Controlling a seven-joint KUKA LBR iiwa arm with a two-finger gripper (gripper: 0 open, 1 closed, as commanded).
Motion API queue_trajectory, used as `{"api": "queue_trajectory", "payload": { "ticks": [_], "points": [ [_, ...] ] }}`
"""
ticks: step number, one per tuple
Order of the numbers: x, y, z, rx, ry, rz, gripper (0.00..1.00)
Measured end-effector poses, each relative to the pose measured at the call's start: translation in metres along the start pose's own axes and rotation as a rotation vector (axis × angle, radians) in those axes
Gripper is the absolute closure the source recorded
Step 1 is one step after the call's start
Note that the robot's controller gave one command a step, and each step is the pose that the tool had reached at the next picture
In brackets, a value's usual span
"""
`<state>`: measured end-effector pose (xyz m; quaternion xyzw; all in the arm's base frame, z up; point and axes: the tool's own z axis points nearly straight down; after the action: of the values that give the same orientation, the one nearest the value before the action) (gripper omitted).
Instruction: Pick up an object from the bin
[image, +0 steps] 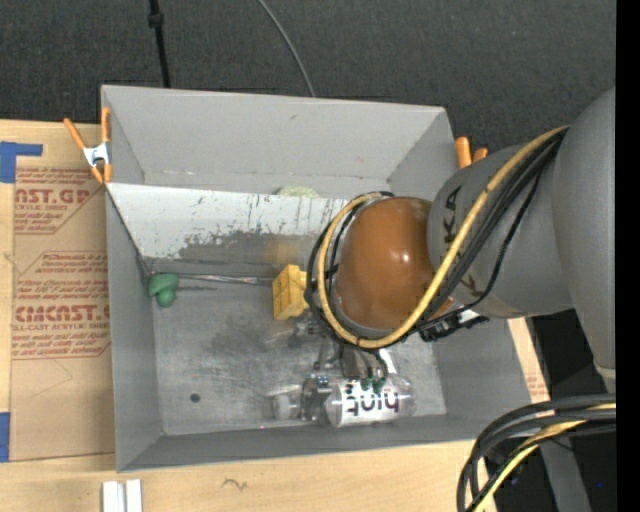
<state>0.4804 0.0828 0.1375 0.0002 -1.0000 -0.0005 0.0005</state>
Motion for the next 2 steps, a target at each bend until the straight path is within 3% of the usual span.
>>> {"api": "queue_trajectory", "payload": {
  "ticks": [1,2],
  "points": [
    [-0.003,0.021,0.068,-0.001,-0.007,-0.048,0.00],
    [-0.013,0.022,0.045,0.001,0.000,-0.240,0.00]
  ]
}}
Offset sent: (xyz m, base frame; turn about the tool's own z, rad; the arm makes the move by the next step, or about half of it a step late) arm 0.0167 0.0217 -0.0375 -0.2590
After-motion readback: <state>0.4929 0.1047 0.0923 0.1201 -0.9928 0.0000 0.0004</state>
